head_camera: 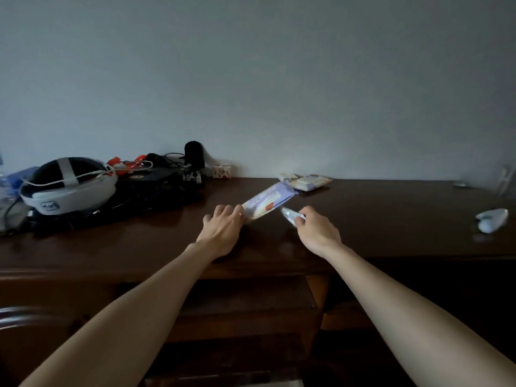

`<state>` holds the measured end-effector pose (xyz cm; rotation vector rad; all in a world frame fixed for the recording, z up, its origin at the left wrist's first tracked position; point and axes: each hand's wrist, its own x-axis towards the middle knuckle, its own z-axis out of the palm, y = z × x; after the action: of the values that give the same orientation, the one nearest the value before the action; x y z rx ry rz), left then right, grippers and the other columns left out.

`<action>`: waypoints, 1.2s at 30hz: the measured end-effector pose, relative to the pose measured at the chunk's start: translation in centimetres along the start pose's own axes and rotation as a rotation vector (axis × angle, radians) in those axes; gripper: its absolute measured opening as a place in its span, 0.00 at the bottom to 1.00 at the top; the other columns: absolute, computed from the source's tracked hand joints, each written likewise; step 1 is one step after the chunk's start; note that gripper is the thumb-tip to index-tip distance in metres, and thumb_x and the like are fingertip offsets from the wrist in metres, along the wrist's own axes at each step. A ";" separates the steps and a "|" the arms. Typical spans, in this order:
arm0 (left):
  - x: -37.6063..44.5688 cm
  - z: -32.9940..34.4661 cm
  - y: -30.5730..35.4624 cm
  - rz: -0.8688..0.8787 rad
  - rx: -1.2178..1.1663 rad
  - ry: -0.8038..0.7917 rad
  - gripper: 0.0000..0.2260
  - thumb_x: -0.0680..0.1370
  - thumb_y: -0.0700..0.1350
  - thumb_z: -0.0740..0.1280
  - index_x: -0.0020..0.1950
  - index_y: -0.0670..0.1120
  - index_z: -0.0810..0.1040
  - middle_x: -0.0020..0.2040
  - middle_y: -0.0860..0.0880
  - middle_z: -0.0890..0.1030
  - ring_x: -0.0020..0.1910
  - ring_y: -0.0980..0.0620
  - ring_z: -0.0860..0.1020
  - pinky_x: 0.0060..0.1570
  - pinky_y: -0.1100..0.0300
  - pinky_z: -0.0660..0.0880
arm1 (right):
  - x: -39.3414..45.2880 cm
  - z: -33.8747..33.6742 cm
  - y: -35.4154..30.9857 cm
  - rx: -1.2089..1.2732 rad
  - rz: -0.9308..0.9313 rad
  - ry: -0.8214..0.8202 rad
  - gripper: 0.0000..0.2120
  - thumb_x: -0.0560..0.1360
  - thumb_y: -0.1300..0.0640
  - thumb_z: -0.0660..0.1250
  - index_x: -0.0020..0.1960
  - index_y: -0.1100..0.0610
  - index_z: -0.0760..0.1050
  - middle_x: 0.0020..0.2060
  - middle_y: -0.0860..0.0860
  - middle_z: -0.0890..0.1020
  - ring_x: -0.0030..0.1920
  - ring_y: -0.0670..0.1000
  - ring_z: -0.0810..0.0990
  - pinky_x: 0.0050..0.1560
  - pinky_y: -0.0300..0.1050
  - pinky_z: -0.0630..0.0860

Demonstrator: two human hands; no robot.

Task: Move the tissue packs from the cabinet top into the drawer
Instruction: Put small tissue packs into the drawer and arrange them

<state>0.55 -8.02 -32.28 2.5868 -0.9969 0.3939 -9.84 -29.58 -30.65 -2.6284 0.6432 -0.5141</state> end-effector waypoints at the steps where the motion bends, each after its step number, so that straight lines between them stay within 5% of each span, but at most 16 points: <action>1: -0.7 -0.4 0.0 -0.007 0.053 -0.037 0.05 0.84 0.46 0.54 0.59 0.49 0.65 0.59 0.47 0.73 0.62 0.43 0.68 0.57 0.39 0.71 | -1.1 -0.2 0.2 0.000 0.002 -0.004 0.13 0.84 0.49 0.53 0.62 0.51 0.71 0.51 0.53 0.81 0.43 0.55 0.74 0.42 0.50 0.68; 5: -3.7 -2.0 1.0 -0.018 0.131 -0.012 0.09 0.80 0.42 0.62 0.58 0.49 0.66 0.58 0.47 0.75 0.60 0.42 0.73 0.54 0.41 0.73 | -4.7 -1.3 0.4 0.132 0.013 0.032 0.14 0.84 0.48 0.55 0.65 0.51 0.72 0.48 0.49 0.78 0.44 0.53 0.75 0.43 0.49 0.69; 10: -10.6 -1.6 4.3 -0.046 -0.271 0.297 0.06 0.84 0.49 0.55 0.48 0.53 0.65 0.41 0.53 0.76 0.42 0.53 0.74 0.40 0.50 0.69 | -11.7 0.7 -2.5 0.982 0.006 0.268 0.09 0.83 0.46 0.59 0.58 0.49 0.73 0.47 0.40 0.81 0.45 0.35 0.79 0.40 0.36 0.71; 13: -15.5 -0.7 5.9 -0.195 -0.560 0.320 0.10 0.84 0.56 0.52 0.48 0.53 0.66 0.37 0.54 0.78 0.35 0.56 0.76 0.32 0.54 0.70 | -15.6 3.2 -4.3 1.310 -0.058 0.147 0.09 0.81 0.48 0.64 0.58 0.51 0.73 0.46 0.36 0.82 0.49 0.37 0.80 0.45 0.31 0.74; 16: -20.6 2.0 6.4 -0.322 -0.849 0.410 0.13 0.85 0.57 0.54 0.45 0.52 0.67 0.34 0.54 0.77 0.30 0.56 0.73 0.32 0.55 0.71 | -19.8 7.5 -4.8 1.508 0.002 -0.068 0.14 0.78 0.47 0.65 0.60 0.53 0.75 0.51 0.45 0.83 0.53 0.45 0.81 0.52 0.41 0.78; 19: -24.3 5.9 7.2 -0.393 -1.065 0.281 0.14 0.85 0.53 0.57 0.49 0.43 0.71 0.40 0.46 0.75 0.39 0.47 0.75 0.42 0.49 0.74 | -24.7 13.0 -5.1 1.523 0.187 -0.332 0.24 0.75 0.42 0.65 0.66 0.54 0.75 0.59 0.57 0.82 0.60 0.57 0.81 0.64 0.56 0.76; 22: -25.6 8.2 5.5 -0.396 -1.111 0.056 0.15 0.85 0.50 0.57 0.53 0.38 0.71 0.45 0.36 0.77 0.47 0.37 0.78 0.51 0.39 0.78 | -26.2 15.4 -2.6 1.484 0.289 -0.402 0.25 0.75 0.42 0.68 0.68 0.54 0.74 0.61 0.61 0.82 0.63 0.64 0.80 0.62 0.63 0.76; 25: -27.1 10.0 2.9 -0.280 -1.009 -0.049 0.11 0.85 0.47 0.59 0.53 0.43 0.78 0.46 0.42 0.82 0.47 0.40 0.81 0.52 0.39 0.78 | -26.1 16.9 0.1 1.335 0.225 -0.494 0.25 0.72 0.43 0.75 0.67 0.46 0.76 0.61 0.57 0.83 0.62 0.62 0.81 0.63 0.67 0.77; 28: -29.1 12.2 1.9 -0.178 -0.993 -0.122 0.11 0.83 0.50 0.62 0.49 0.66 0.79 0.51 0.64 0.79 0.50 0.55 0.79 0.51 0.62 0.77 | -26.6 18.6 1.4 1.185 0.127 -0.634 0.28 0.72 0.43 0.77 0.69 0.35 0.73 0.63 0.46 0.82 0.64 0.53 0.81 0.64 0.61 0.78; 32: -32.1 15.6 -0.2 -0.348 -1.181 -0.293 0.09 0.80 0.43 0.69 0.51 0.58 0.84 0.66 0.52 0.72 0.61 0.57 0.78 0.60 0.58 0.77 | -27.6 20.6 3.3 1.038 0.043 -0.729 0.34 0.70 0.44 0.79 0.71 0.30 0.68 0.63 0.36 0.79 0.63 0.40 0.78 0.59 0.44 0.80; 34: -33.5 17.1 -1.0 -0.463 -1.247 -0.363 0.05 0.78 0.44 0.72 0.50 0.54 0.85 0.65 0.52 0.77 0.62 0.57 0.79 0.62 0.57 0.75 | -28.2 21.6 4.1 0.933 0.030 -0.772 0.33 0.71 0.42 0.78 0.70 0.26 0.66 0.63 0.31 0.76 0.61 0.34 0.76 0.56 0.37 0.79; 36: -34.2 17.9 -0.9 -0.640 -1.391 -0.371 0.18 0.73 0.53 0.73 0.59 0.45 0.82 0.61 0.49 0.82 0.62 0.49 0.80 0.61 0.53 0.76 | -29.0 22.6 4.7 0.814 -0.002 -0.766 0.29 0.74 0.45 0.76 0.64 0.21 0.66 0.61 0.26 0.73 0.61 0.31 0.73 0.51 0.27 0.75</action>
<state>-20.90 5.56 -61.41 1.4871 -0.2260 -0.7271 -25.82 -12.67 -59.49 -1.8171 0.1215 0.2229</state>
